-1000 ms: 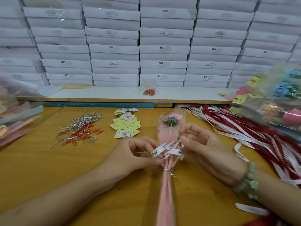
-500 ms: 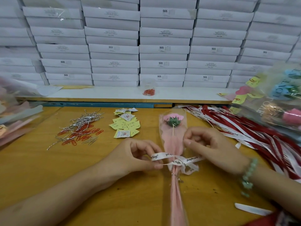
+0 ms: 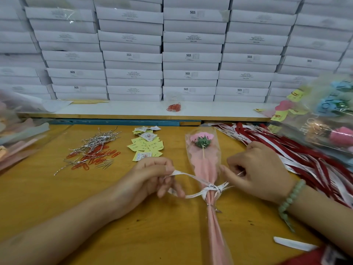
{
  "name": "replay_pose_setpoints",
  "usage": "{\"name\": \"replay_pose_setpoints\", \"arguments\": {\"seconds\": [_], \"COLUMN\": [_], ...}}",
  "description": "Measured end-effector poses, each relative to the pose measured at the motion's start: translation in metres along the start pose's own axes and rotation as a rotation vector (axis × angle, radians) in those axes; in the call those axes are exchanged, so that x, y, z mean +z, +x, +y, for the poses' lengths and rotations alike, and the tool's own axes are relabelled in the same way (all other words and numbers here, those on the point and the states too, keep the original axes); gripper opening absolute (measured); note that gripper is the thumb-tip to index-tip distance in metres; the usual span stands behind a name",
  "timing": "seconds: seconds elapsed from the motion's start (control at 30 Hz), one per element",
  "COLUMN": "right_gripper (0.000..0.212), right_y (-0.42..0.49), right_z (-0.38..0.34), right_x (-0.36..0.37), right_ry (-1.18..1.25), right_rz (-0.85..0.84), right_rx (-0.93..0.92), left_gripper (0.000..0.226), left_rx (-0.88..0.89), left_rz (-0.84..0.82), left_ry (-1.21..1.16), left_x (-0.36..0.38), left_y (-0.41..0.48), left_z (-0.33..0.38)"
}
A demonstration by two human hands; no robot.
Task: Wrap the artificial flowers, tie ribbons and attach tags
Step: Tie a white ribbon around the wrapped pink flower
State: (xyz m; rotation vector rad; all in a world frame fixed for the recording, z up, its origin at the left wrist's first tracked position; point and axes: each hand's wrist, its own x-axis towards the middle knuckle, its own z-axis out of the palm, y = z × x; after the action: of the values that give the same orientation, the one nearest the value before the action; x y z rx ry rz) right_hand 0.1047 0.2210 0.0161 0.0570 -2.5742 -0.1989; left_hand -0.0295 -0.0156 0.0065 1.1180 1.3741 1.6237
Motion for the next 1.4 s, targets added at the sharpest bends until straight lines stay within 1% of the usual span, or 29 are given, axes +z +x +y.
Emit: {"name": "replay_pose_setpoints", "arguments": {"seconds": [0.1, 0.17, 0.27, 0.33, 0.43, 0.47, 0.5, 0.57, 0.6, 0.67, 0.7, 0.73, 0.77, 0.83, 0.87, 0.9, 0.97, 1.07, 1.1, 1.17, 1.2, 1.23, 1.27, 1.3, 1.33, 1.4], "right_gripper": [0.053, 0.051, 0.050, 0.051, 0.052, 0.052, 0.051, 0.051, 0.051, 0.051, 0.052, 0.052, 0.050, 0.036, 0.031, 0.031, 0.034, 0.031, 0.030, 0.027, 0.022, 0.016, 0.016, 0.021, 0.027, 0.035], "right_y": [0.001, 0.002, 0.004, 0.005, 0.006, 0.006, 0.004, 0.001, 0.000, -0.001, 0.000, 0.001, 0.002, 0.005, 0.006, 0.006, 0.006, 0.006, 0.006, 0.004, 0.005, 0.005, 0.006, 0.006, 0.006, 0.004], "right_z": [0.001, 0.001, -0.001, -0.002, -0.003, -0.003, -0.004, -0.006, -0.006, -0.007, -0.006, -0.005, -0.004, 0.001, 0.004, 0.007, 0.015, 0.026, 0.031, 0.039, 0.041, 0.042, 0.042, 0.043, 0.043, 0.044], "right_x": [-0.003, -0.003, -0.003, -0.005, -0.009, -0.009, -0.008, -0.004, 0.000, 0.004, 0.004, 0.003, 0.001, -0.003, -0.003, -0.004, -0.005, -0.008, -0.008, -0.006, -0.006, -0.006, -0.006, -0.005, -0.004, -0.003], "right_ry": [-0.034, -0.070, -0.187, -0.227, -0.247, -0.234, -0.195, -0.015, 0.145, 0.636, 0.921, 1.150, 1.303, 1.509, 1.600, 1.687, 1.882, 2.208, 2.297, 2.405, 2.411, 2.362, 2.240, 2.050, 1.826, 1.433], "right_rz": [-0.039, -0.079, -0.182, -0.218, -0.248, -0.247, -0.233, -0.173, -0.141, -0.095, -0.103, -0.132, -0.172, -0.250, -0.299, -0.369, -0.567, -0.823, -0.871, -0.906, -0.896, -0.874, -0.831, -0.780, -0.745, -0.772], "right_rx": [0.063, 0.072, 0.083, 0.103, 0.107, 0.103, 0.105, 0.123, 0.138, 0.219, 0.278, 0.323, 0.343, 0.309, 0.274, 0.237, 0.153, 0.040, 0.021, 0.031, 0.079, 0.155, 0.250, 0.330, 0.367, 0.354], "left_gripper": [0.022, 0.021, 0.024, 0.023, 0.017, 0.023, 0.031, 0.042, 0.041, 0.032, 0.032, 0.037, 0.042, 0.045, 0.042, 0.037, 0.030, 0.023, 0.023, 0.021, 0.021, 0.020, 0.019, 0.019, 0.021, 0.024], "left_rx": [-0.012, -0.019, 0.001, 0.018, 0.037, 0.052, 0.089, 0.218, 0.282, 0.330, 0.307, 0.269, 0.242, 0.237, 0.242, 0.250, 0.271, 0.384, 0.432, 0.518, 0.554, 0.591, 0.633, 0.672, 0.697, 0.723], "left_rz": [0.050, 0.091, 0.205, 0.286, 0.397, 0.417, 0.427, 0.409, 0.366, 0.227, 0.156, 0.093, 0.044, -0.018, -0.036, -0.048, -0.066, -0.071, -0.060, -0.028, -0.021, -0.020, -0.024, -0.027, -0.027, -0.019], "left_ry": [0.059, 0.118, 0.363, 0.525, 0.633, 0.721, 0.869, 1.196, 1.278, 1.326, 1.331, 1.334, 1.337, 1.340, 1.334, 1.328, 1.343, 1.416, 1.447, 1.495, 1.502, 1.499, 1.497, 1.502, 1.514, 1.529], "left_x": [0.002, 0.005, 0.010, 0.014, 0.019, 0.019, 0.019, 0.018, 0.020, 0.023, 0.025, 0.027, 0.028, 0.028, 0.028, 0.028, 0.027, 0.029, 0.030, 0.030, 0.031, 0.031, 0.030, 0.030, 0.030, 0.031], "left_y": [-0.001, -0.001, -0.002, -0.004, -0.006, -0.007, -0.007, -0.009, -0.010, -0.011, -0.011, -0.012, -0.011, -0.010, -0.009, -0.008, -0.007, -0.009, -0.009, -0.009, -0.009, -0.009, -0.009, -0.009, -0.009, -0.010], "left_z": [0.000, 0.000, 0.000, 0.000, -0.002, -0.003, -0.005, -0.005, -0.004, -0.004, -0.004, -0.006, -0.008, -0.009, -0.009, -0.008, -0.008, -0.007, -0.006, -0.006, -0.005, -0.005, -0.005, -0.006, -0.006, -0.007]}}
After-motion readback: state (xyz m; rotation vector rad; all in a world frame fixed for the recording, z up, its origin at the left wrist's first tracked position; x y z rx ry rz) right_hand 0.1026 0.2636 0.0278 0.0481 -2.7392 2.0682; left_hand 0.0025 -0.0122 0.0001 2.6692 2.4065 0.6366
